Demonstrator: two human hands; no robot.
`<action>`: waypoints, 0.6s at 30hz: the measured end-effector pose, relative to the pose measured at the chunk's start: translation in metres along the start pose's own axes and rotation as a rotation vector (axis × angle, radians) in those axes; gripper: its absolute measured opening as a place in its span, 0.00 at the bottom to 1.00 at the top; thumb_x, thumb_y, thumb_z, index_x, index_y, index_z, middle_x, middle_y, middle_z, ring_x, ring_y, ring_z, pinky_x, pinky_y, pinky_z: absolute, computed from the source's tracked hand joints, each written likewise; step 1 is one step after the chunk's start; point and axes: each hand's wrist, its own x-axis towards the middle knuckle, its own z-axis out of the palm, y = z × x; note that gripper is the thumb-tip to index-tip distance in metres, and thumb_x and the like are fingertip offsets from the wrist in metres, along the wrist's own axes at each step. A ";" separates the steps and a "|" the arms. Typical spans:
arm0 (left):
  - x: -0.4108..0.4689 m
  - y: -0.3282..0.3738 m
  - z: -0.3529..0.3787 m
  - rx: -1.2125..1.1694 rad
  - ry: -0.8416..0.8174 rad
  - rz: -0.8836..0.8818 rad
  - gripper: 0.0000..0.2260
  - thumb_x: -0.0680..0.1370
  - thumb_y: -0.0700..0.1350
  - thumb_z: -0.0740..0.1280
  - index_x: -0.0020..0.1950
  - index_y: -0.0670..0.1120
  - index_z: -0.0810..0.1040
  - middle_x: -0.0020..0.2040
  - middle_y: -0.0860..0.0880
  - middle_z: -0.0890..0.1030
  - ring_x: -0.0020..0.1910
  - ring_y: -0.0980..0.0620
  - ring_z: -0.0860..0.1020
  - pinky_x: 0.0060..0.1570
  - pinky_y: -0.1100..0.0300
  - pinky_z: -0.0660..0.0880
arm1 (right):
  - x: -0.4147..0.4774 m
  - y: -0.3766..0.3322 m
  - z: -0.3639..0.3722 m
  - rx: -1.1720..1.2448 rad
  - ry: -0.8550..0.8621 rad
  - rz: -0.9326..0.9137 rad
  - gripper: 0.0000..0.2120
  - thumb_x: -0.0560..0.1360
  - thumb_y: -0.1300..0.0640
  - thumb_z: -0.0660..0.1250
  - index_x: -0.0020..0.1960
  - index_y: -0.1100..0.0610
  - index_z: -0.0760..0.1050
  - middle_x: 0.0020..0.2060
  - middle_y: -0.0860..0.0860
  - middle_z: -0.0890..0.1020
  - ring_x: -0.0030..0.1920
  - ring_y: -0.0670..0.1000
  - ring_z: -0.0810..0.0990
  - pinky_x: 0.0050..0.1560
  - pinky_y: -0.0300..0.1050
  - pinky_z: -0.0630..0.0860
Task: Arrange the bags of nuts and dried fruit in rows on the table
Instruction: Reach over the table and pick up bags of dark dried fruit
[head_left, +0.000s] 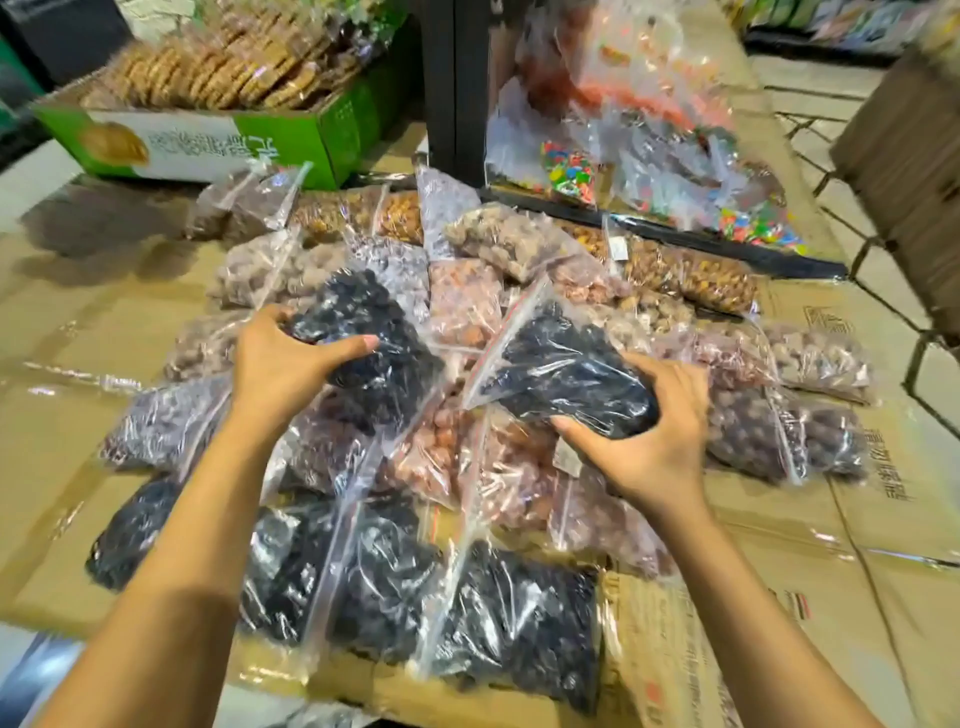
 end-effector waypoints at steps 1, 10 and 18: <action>-0.011 -0.001 -0.001 -0.055 0.064 -0.016 0.48 0.51 0.66 0.81 0.64 0.44 0.73 0.56 0.47 0.80 0.53 0.47 0.80 0.53 0.50 0.79 | -0.008 0.002 -0.014 0.066 -0.023 0.005 0.34 0.60 0.38 0.75 0.57 0.59 0.76 0.50 0.46 0.76 0.54 0.49 0.70 0.57 0.38 0.68; -0.155 -0.011 0.034 -0.806 0.212 -0.157 0.32 0.63 0.50 0.78 0.65 0.42 0.76 0.56 0.44 0.83 0.48 0.48 0.83 0.37 0.56 0.80 | -0.093 0.048 -0.083 0.558 -0.211 0.307 0.11 0.64 0.48 0.74 0.44 0.46 0.75 0.40 0.39 0.78 0.42 0.40 0.76 0.47 0.31 0.70; -0.265 -0.043 0.061 -0.978 0.241 -0.357 0.10 0.77 0.48 0.67 0.38 0.51 0.85 0.41 0.54 0.85 0.38 0.58 0.83 0.34 0.66 0.79 | -0.149 0.053 -0.082 -0.222 -0.815 -0.149 0.45 0.63 0.24 0.62 0.71 0.50 0.63 0.66 0.54 0.67 0.67 0.56 0.59 0.65 0.58 0.68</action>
